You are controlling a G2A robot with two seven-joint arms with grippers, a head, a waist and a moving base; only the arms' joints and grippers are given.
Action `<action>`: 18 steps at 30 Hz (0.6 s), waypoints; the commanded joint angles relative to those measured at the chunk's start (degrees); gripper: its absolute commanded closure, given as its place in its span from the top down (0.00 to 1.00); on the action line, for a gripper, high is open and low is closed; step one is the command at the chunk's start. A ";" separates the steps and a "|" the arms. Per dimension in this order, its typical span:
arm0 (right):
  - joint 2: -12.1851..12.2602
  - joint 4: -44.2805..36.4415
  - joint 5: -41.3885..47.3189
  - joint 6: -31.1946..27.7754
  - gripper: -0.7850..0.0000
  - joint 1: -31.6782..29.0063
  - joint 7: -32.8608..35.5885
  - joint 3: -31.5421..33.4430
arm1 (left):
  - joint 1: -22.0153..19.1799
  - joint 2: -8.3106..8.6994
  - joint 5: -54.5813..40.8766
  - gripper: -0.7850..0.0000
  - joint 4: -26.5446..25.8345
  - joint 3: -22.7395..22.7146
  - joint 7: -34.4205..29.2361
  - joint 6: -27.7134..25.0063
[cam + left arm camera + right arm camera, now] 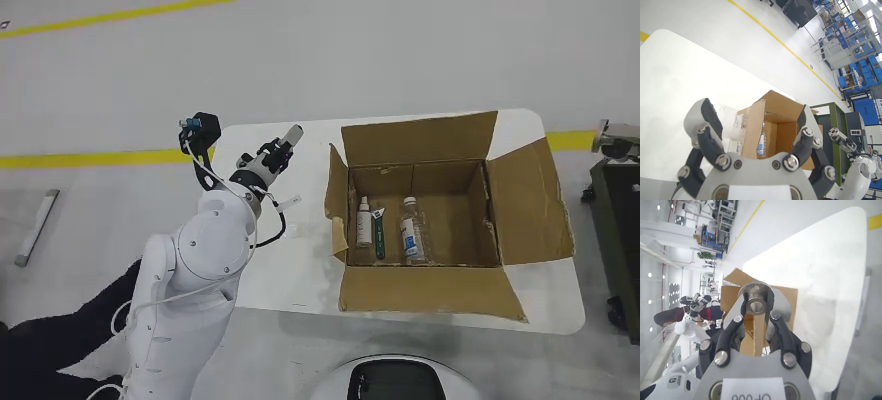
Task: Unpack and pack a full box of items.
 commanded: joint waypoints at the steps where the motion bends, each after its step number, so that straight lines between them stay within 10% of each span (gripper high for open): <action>1: -0.08 -2.52 2.77 0.13 0.00 -0.67 0.22 -1.34 | 0.00 0.00 0.00 1.00 0.00 0.00 0.00 0.00; 8: -0.23 -10.13 6.53 0.86 0.00 -1.59 -0.77 -7.88 | 0.00 0.00 0.00 1.00 0.00 0.00 0.00 0.00; 18: 0.14 -16.97 -12.87 0.09 0.00 3.11 -0.96 -25.86 | 0.00 0.00 0.00 1.00 0.00 0.00 0.00 0.00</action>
